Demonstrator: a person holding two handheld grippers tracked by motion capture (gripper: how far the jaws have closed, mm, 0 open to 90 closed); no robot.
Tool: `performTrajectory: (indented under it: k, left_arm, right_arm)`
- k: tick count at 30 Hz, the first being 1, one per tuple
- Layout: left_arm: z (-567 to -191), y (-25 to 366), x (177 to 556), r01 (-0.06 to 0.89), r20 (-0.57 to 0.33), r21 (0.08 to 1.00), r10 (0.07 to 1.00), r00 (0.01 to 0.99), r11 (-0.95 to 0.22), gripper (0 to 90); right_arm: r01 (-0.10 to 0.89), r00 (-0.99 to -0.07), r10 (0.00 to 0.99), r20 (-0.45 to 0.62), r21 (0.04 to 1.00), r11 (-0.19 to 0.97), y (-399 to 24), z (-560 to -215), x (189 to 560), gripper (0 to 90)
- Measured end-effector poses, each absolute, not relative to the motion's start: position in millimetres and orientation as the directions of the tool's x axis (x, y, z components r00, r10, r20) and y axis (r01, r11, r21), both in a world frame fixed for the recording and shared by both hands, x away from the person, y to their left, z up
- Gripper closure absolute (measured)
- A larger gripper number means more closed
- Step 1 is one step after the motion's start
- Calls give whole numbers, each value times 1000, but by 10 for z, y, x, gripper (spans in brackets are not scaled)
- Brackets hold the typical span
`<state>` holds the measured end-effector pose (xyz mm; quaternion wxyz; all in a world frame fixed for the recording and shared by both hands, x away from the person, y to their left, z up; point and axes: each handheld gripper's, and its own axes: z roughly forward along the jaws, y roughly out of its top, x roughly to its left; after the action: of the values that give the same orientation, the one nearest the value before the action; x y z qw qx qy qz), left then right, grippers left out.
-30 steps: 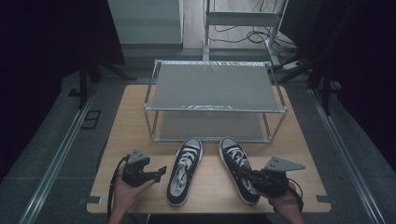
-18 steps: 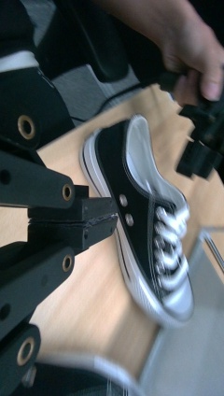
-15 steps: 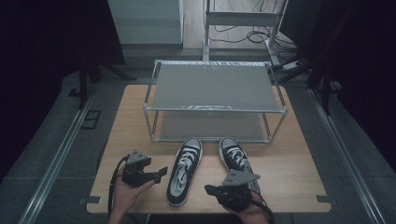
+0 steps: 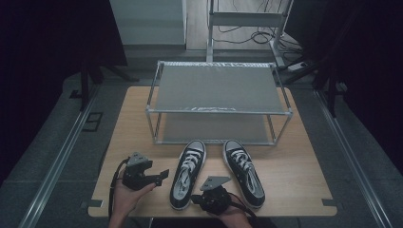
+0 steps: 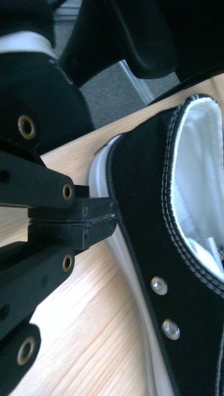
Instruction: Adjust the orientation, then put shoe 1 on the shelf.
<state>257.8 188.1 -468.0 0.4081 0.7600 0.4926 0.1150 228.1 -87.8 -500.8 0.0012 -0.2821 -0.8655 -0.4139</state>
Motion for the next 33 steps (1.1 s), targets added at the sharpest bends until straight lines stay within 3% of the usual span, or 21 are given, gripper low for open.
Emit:
performTrajectory:
  k: [15, 20, 27, 33]
  left_arm:
    - [-4628, 1960, 2556, 656, -255, 738, 835, 488, -158, 214]
    - [-4599, 1931, 2539, 649, -271, 744, 818, 507, -156, 212]
    - [-4524, 1825, 2518, 645, -295, 743, 777, 556, -179, 191]
    - [-4498, 1632, 2564, 657, -290, 712, 750, 595, -246, 173]
  right_arm:
    - [466, -850, 464, 249, 766, 442, -658, -5087, 2275, 867]
    - [451, -837, 497, 229, 803, 389, -876, -4873, 2251, 797]
    - [446, -797, 564, 215, 839, 312, -1290, -4560, 2298, 549]
    - [453, -757, 614, 225, 857, 245, -1611, -4413, 2383, 507]
